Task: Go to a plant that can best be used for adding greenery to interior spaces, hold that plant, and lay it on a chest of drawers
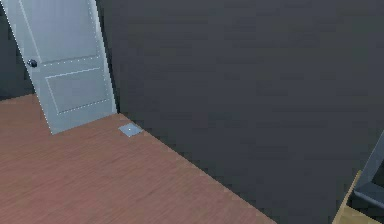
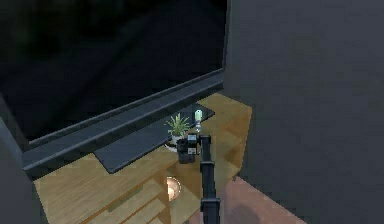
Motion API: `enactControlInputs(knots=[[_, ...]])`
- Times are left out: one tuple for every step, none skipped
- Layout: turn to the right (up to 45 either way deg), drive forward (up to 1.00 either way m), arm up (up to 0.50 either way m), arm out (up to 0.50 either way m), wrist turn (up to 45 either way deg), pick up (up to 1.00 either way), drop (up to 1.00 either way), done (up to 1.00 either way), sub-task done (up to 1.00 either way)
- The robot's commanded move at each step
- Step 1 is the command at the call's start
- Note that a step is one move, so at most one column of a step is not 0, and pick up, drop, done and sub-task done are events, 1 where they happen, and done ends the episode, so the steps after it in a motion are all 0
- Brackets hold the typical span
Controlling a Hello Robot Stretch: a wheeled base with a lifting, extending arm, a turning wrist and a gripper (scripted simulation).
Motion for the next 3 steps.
enactControlInputs(knots=[[0.0,0.0,0.1,0.0,0.0,0.0,0.0,0.0,0.0],[0.0,0.0,0.24,0.0,0.0,0.0,0.0,0.0,0.0],[0.0,0.0,0.0,0.0,-45.0,0.0,0.0,0.0,0.0]])
